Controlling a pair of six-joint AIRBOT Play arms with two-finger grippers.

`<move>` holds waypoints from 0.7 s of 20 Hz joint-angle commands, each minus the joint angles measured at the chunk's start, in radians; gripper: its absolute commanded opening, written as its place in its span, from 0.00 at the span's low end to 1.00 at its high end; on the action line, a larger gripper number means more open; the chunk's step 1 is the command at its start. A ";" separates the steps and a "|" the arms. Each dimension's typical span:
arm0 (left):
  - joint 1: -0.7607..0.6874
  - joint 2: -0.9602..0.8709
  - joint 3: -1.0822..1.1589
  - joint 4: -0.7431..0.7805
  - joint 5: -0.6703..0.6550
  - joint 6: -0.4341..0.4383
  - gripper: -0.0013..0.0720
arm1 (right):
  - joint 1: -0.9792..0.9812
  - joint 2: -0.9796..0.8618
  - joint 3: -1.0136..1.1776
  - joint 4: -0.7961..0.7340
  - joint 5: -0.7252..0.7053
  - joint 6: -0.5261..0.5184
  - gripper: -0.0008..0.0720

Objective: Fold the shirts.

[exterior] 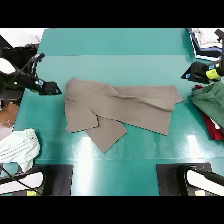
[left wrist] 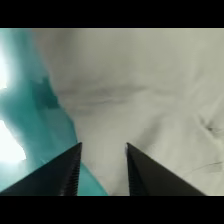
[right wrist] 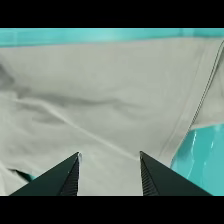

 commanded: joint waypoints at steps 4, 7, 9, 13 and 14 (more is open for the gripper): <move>0.093 -0.159 -0.093 -0.188 0.056 0.106 0.49 | -0.006 0.158 -0.219 0.032 -0.045 -0.009 0.60; 0.093 -0.219 -0.093 -0.240 0.073 0.155 0.49 | -0.006 0.208 -0.268 0.031 -0.045 -0.007 0.60; 0.093 -0.245 -0.093 -0.267 0.079 0.162 0.49 | -0.006 0.228 -0.270 0.032 -0.048 -0.003 0.60; 0.093 -0.251 -0.082 -0.305 0.108 0.162 0.49 | -0.006 0.250 -0.269 0.031 -0.044 -0.003 0.60; 0.093 -0.251 -0.074 -0.305 0.106 0.161 0.44 | -0.006 0.250 -0.269 0.031 -0.041 -0.003 0.60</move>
